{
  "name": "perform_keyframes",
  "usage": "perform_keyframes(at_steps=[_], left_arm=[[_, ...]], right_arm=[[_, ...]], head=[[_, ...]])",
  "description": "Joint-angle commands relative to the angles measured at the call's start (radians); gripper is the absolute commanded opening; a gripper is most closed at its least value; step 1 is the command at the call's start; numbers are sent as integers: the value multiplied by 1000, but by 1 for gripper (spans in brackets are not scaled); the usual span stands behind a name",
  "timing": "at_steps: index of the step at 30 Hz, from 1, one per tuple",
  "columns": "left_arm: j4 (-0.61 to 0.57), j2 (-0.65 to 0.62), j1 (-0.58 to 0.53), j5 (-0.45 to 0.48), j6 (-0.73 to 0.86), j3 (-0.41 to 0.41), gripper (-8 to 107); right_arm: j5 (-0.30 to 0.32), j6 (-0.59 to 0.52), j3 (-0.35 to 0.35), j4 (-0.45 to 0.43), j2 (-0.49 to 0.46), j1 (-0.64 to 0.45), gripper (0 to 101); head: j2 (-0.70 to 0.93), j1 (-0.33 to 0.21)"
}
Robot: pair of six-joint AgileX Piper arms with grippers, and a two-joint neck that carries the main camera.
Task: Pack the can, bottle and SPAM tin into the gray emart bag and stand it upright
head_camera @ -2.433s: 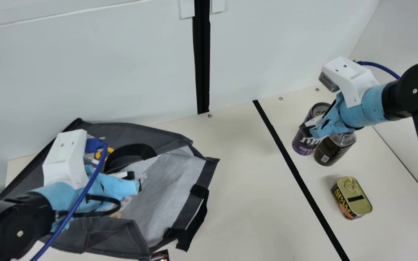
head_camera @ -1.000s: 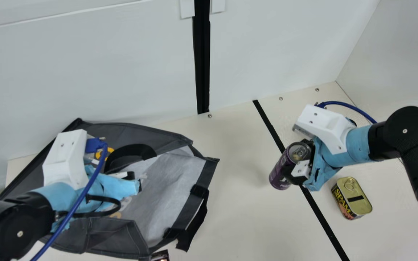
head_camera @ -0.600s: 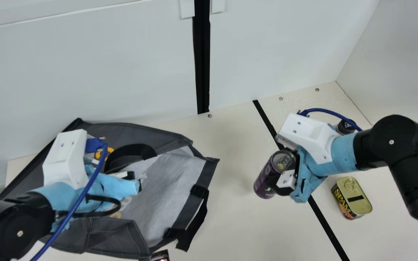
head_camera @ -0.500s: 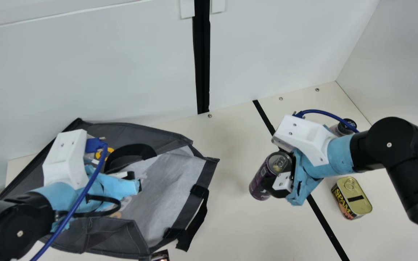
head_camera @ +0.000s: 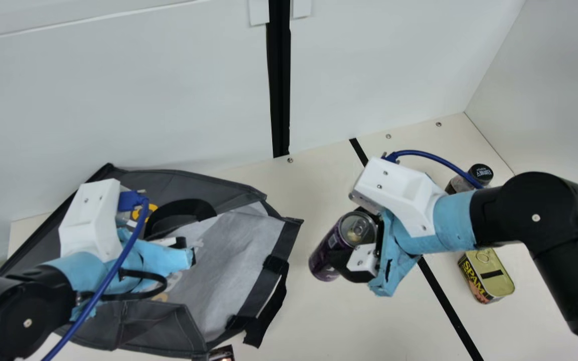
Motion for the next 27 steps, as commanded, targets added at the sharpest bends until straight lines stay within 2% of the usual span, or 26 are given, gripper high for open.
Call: perform_keyframes(at_steps=[1, 14, 27], left_arm=[[0, 0, 0, 0, 0, 0, -8], [0, 0, 0, 0, 0, 0, -8], [0, 0, 0, 0, 0, 0, -8]], right_arm=[[-1, 33, -10, 8, -6, 26, 0], [-1, 161, -72, 72, -47, 152, 0], [-1, 158, -77, 160, -55, 173, 0]], head=[[-2, -23], [-2, -23], [-2, -23]])
